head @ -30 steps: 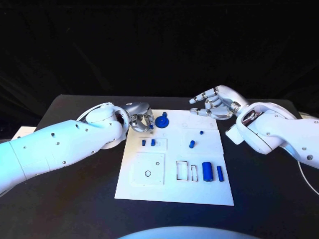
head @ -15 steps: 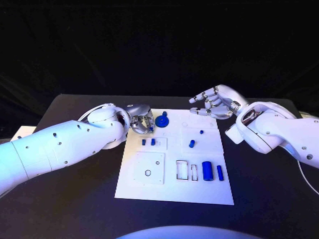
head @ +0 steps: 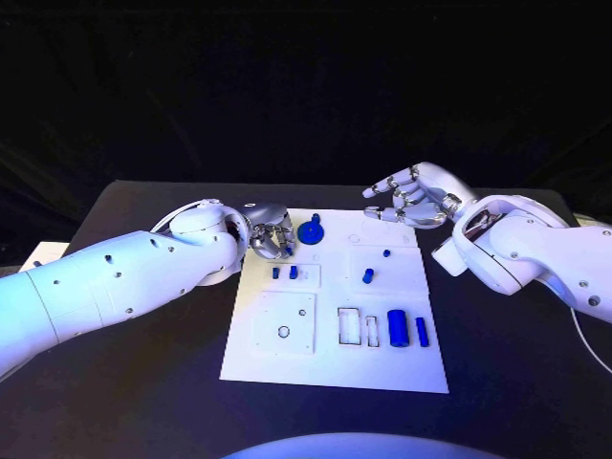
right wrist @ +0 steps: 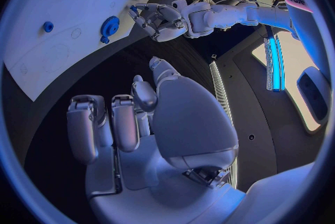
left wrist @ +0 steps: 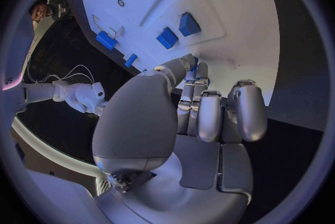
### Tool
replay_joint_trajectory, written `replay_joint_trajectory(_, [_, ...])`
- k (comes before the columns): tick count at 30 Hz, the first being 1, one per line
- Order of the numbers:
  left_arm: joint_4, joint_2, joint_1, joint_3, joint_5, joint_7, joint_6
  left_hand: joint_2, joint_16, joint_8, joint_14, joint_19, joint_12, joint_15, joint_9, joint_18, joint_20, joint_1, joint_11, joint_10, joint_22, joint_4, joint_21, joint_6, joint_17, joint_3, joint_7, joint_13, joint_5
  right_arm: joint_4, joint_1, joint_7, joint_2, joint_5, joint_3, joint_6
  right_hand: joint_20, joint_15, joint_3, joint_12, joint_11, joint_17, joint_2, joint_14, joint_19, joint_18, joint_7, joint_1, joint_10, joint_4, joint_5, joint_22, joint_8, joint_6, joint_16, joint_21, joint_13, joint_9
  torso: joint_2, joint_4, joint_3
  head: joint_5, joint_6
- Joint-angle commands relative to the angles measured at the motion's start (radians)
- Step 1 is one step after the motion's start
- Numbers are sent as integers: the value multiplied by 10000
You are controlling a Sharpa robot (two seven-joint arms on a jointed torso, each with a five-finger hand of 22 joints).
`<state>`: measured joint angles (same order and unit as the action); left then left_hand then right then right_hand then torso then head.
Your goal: Assemble the parts on the task board
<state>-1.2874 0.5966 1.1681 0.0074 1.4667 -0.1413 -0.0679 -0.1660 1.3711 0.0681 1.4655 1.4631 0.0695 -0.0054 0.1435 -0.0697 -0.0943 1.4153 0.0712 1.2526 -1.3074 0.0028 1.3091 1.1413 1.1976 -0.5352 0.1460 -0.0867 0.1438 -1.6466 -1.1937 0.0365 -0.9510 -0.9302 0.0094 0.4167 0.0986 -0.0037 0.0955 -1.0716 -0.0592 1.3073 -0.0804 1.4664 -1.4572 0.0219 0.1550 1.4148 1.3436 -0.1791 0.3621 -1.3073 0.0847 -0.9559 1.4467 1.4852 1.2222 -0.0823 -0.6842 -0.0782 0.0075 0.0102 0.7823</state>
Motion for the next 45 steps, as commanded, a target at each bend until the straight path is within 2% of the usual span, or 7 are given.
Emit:
replay_joint_trajectory(1, [43, -46, -12, -2, 89, 9, 265, -13, 0, -16, 345, 109, -50, -12, -6, 107, -18, -98, 45, 17, -1271, -10, -22, 35, 3, -43, 13, -7, -68, -9, 4, 70, 9, -20, 2, -135, 19, -71, 4, 3, -28, 746, 30, 614, 62, 172, -13, 74, -31, 32, 57, -1192, -54, -79, -42, -62, 6, 17, -2, -5, -2, 4, -1])
replay_joint_trajectory(20, [175, -179, -28, -47, 69, 13, 364, -44, -4, -39, 341, 99, -71, -6, -31, 103, -19, -172, 59, -33, -1265, -15, -46, -15, -25, -21, 28, -2, -126, -16, 4, 66, 13, -17, 2, -150, 19, -71, 4, 3, -28, 746, 30, 614, 62, 172, -13, 74, -31, 32, 57, -1192, -54, -79, -42, -62, 6, 17, 2, 2, 1, 6, -1])
replay_joint_trajectory(26, [193, -171, -31, -54, 57, -50, 390, -210, -11, -85, 320, 75, -79, 133, -313, 99, -117, -353, 256, -356, -1251, -46, -115, -909, -109, -84, 273, 64, -38, -14, 4, 66, 4, -17, 2, -153, 19, -71, 4, 3, -28, 746, 30, 614, 62, 172, -13, 74, -31, 32, 57, -1192, -54, -79, -42, -62, 6, 17, 2, 1, 0, 21, 0])
replay_joint_trajectory(32, [200, -163, -32, -56, 53, -47, 347, -318, -13, -77, 308, 51, -91, 192, -391, 85, -171, -489, 313, -508, -1224, -26, -187, -1088, -152, -48, 340, 96, -45, -7, 4, 65, 4, -17, 2, -152, 19, -71, 4, 3, -28, 746, 30, 614, 62, 172, -13, 74, -31, 32, 57, -1192, -54, -79, -42, -62, 6, 17, -1, -7, 0, 20, 10])
replay_joint_trajectory(39, [199, -142, -33, -56, 33, -62, 230, -401, -30, -81, 280, -54, -95, 272, -573, 21, -254, -573, 413, -866, -1085, -36, -489, -1590, -251, -19, 420, 166, -40, 37, 4, 28, 13, -36, 1, -157, 20, -70, 3, 53, -29, 581, 33, 578, 109, 188, -12, 59, -53, 24, 63, -1133, -56, -80, -155, -100, -33, 18, 1, -7, -4, 21, 19])
replay_joint_trajectory(42, [194, -105, -33, -56, 29, -70, 211, -411, -39, -70, 270, -103, -101, 294, -612, -10, -277, -579, 443, -991, -1015, -46, -634, -1673, -287, -8, 441, 186, -39, 105, 4, -48, 16, -87, 1, -231, 14, -78, 40, 991, -21, 286, 47, 497, 271, 241, -20, 67, -492, 20, 72, -933, -71, -67, -384, -237, -699, 28, 5, -10, -6, 19, 18])
replay_joint_trajectory(45, [167, -28, -33, -55, -9, -71, 182, -432, -50, -57, 255, -209, -104, 331, -657, -72, -311, -584, 489, -1242, -863, -67, -941, -1741, -337, 26, 464, 216, -39, 234, 4, -202, 16, -267, 1, -415, -17, -113, 163, 3619, 7, -433, 24, 319, 610, 354, -41, 109, -1598, -11, 70, -493, -95, -45, -968, -554, -2630, 44, 8, -7, -6, 13, 14])
